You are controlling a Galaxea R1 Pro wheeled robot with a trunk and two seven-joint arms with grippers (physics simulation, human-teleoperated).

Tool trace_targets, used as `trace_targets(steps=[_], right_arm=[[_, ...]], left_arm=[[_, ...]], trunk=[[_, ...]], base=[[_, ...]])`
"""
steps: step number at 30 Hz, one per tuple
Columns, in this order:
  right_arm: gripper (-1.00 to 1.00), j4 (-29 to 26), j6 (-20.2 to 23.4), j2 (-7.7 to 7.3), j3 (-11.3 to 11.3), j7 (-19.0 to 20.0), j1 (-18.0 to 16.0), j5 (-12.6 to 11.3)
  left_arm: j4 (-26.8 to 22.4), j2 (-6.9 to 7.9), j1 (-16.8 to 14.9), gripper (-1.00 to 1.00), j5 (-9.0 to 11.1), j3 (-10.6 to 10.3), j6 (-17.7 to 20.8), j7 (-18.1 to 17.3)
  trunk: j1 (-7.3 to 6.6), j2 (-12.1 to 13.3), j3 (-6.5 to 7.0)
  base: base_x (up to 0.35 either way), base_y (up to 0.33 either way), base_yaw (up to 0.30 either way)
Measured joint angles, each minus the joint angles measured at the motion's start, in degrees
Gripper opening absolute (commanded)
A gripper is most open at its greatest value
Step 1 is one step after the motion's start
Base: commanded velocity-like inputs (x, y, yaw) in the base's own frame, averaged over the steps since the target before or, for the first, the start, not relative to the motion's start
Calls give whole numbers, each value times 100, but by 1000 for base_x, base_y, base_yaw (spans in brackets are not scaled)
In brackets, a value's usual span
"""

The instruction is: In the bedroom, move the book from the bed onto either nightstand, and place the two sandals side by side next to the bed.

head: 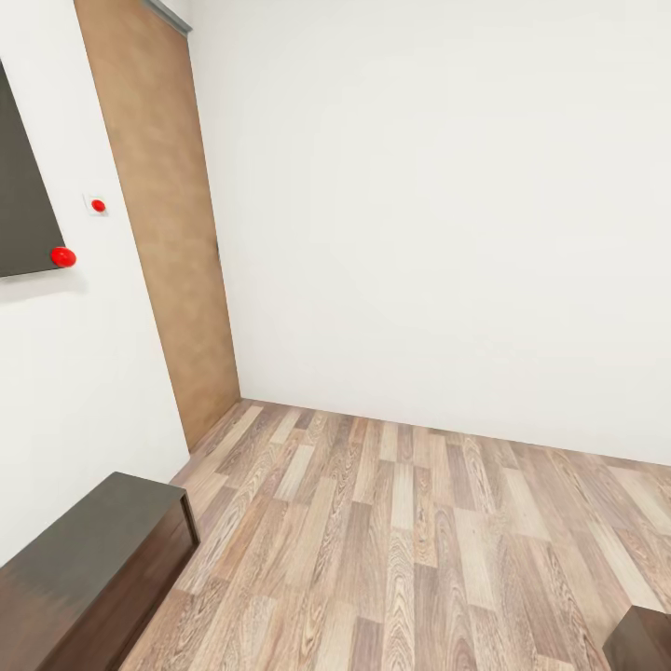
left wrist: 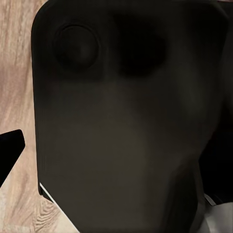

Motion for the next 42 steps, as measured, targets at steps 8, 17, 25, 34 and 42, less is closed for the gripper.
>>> trace_targets(steps=[8,17,25,34,42], right_arm=[[100,-212,3,0,3,7,-10,-5],[100,-268,3,2,10,41,-13,-5],[100,-274,3,-9,17,647,-13,8],[100,-273,3,-67,16,826,-13,10],[100,-273,4,-85,12,828,-13,10]], left_arm=[[1,10,0,100,99,3,0,0],[0,21,-2,100,181,-1,0,0],[1,22,2,100,192,-1,0,0],[0,21,0,100,192,-2,0,0],[0,21,-2,100,192,-2,0,0]], trunk=[[-43,79,36],[-241,440,198],[-417,761,342],[-614,1122,503],[-790,1443,647]], base=[[0,0,0],[0,0,0],[0,0,-22],[0,0,-215],[0,0,-291]])
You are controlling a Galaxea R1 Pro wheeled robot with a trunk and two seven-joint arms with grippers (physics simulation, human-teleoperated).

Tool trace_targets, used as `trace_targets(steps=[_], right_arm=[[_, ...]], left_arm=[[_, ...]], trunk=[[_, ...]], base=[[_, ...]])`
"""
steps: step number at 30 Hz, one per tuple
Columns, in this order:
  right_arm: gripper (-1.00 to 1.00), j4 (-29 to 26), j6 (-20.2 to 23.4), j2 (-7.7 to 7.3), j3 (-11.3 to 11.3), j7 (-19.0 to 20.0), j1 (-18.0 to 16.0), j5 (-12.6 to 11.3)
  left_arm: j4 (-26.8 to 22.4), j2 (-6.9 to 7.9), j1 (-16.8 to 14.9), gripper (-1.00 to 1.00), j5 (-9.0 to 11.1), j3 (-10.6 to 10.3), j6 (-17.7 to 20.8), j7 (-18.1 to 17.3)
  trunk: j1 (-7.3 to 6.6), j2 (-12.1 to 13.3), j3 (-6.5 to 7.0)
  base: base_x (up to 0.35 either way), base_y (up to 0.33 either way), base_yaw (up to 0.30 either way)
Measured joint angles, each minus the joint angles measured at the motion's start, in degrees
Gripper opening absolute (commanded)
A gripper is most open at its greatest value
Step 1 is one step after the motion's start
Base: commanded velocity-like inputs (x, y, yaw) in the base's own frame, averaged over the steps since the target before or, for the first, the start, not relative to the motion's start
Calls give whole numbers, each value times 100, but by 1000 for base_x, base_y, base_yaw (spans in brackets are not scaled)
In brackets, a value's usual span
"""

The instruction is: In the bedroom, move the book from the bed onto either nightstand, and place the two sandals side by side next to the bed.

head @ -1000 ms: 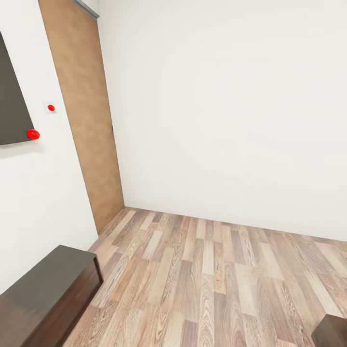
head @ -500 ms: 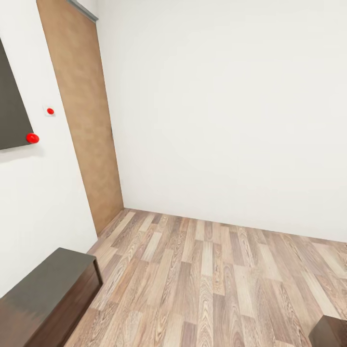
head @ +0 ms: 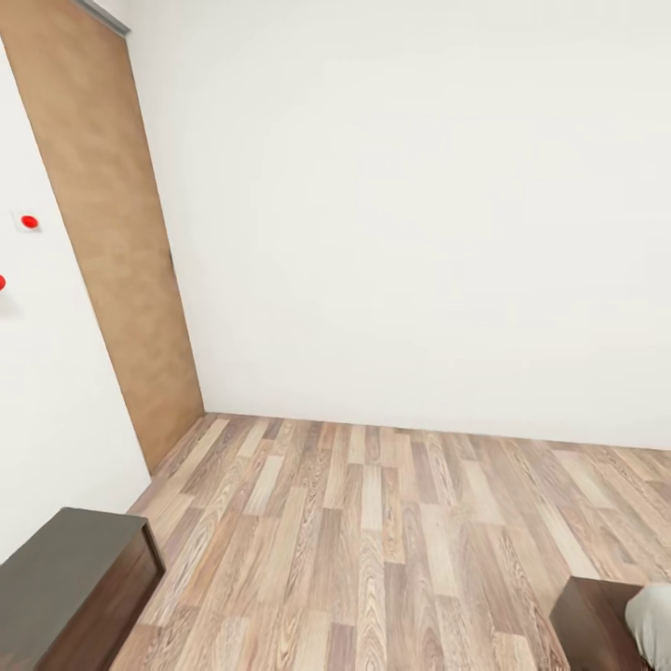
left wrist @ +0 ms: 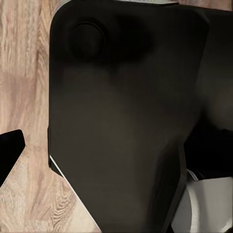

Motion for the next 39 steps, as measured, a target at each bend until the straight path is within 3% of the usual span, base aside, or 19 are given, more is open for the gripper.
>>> trace_targets(steps=[39], right_arm=[[100,1,6,-95,-12,-9,0,-8]], left_arm=[[0,0,4,100,8,-1,0,3]], trunk=[[-857,1565,701]], base=[[0,0,-300]])
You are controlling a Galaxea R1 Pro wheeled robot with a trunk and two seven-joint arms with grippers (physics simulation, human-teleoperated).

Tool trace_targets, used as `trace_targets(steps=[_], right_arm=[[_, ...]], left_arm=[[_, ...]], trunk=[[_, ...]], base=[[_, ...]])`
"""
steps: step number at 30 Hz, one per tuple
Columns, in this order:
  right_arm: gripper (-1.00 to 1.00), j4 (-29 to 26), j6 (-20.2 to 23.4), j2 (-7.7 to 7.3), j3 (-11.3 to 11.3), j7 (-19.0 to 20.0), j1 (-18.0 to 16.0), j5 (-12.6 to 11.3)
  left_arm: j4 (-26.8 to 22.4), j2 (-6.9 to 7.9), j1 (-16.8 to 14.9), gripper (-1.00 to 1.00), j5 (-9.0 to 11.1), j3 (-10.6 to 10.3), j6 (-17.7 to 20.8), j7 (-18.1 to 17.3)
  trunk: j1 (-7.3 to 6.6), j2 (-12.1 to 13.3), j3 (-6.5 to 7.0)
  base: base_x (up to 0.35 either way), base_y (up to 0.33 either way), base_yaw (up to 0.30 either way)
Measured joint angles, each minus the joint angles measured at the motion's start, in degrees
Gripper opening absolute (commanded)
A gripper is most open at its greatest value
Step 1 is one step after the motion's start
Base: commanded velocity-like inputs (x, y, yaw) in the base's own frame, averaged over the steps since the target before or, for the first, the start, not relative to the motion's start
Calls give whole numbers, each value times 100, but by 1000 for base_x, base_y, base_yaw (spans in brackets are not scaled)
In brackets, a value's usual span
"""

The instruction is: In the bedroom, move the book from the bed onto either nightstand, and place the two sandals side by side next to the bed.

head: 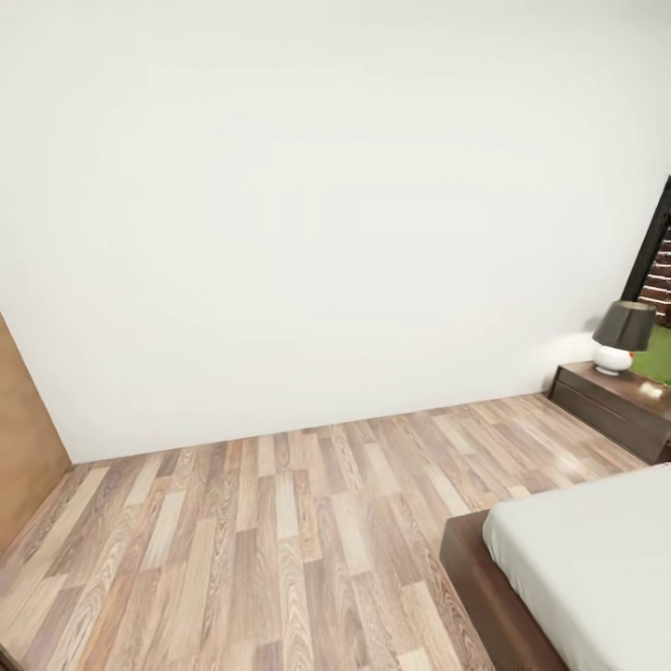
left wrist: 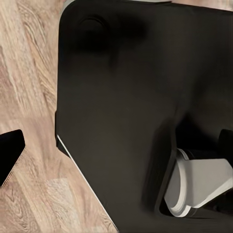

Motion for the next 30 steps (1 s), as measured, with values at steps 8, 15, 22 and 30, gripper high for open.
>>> trace_targets(steps=[8,15,22,30], right_arm=[[100,0,0,-9,0,0,0,0],[100,-4,0,-11,0,0,0,0],[100,-3,0,-11,0,0,0,0],[100,-1,0,-11,0,0,0,0]], left_arm=[[0,0,1,100,0,0,0,2],[1,0,-1,100,0,0,0,3],[1,2,-2,100,0,3,0,4],[-3,12,0,100,3,7,2,5]], trunk=[[-176,321,144],[-330,602,270],[-484,884,396],[-660,1205,540]], base=[[0,0,-300],[0,0,-300],[0,0,-300],[0,0,-300]])
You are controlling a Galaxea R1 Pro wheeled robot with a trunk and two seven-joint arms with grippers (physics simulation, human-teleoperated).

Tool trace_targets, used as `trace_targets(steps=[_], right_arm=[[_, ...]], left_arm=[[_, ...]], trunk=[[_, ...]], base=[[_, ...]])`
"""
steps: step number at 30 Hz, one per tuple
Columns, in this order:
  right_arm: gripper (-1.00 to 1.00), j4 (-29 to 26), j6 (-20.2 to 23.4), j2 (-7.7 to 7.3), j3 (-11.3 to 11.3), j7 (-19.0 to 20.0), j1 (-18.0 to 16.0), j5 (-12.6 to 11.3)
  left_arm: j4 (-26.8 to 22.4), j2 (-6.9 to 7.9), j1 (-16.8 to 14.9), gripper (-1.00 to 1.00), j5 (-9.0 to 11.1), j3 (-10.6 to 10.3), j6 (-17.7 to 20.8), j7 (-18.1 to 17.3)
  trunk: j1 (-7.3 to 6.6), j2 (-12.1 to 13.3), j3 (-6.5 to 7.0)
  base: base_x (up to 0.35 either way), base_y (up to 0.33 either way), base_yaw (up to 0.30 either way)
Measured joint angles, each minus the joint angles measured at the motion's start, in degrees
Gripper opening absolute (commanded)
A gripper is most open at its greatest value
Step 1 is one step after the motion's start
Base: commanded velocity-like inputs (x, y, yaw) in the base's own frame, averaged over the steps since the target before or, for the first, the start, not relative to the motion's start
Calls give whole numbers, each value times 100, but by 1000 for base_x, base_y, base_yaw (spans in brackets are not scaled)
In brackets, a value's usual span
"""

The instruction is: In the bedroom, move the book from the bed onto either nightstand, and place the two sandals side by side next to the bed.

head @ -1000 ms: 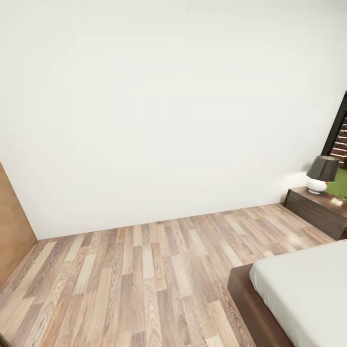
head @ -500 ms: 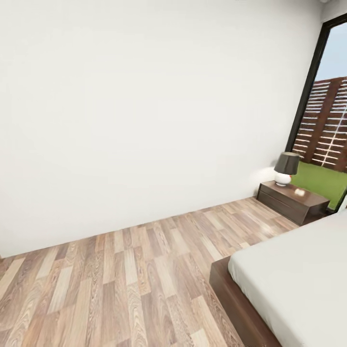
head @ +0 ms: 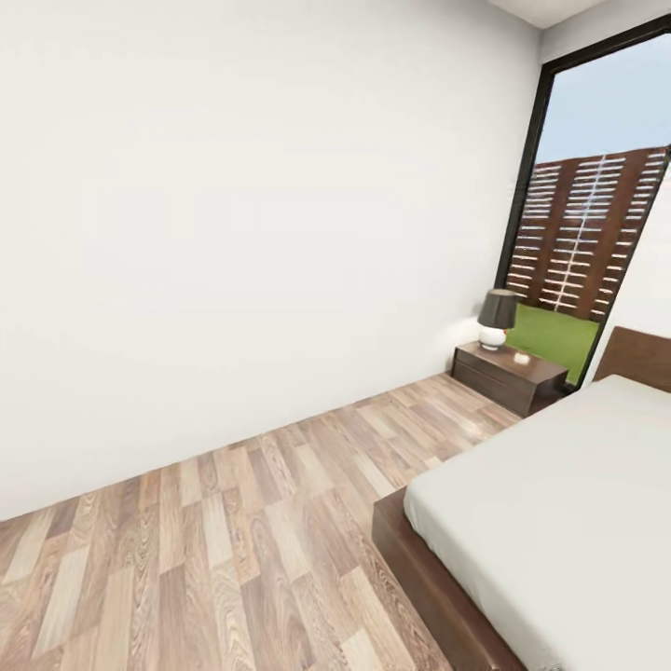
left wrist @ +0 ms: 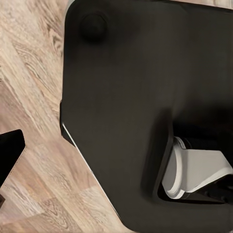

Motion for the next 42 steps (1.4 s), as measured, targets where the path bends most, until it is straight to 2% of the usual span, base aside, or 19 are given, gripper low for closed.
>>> trace_targets(steps=[42], right_arm=[[100,-11,0,0,0,0,0,0]], left_arm=[[-3,6,-5,100,37,-7,7,8]], trunk=[[-924,1684,751]], base=[[0,0,-300]])
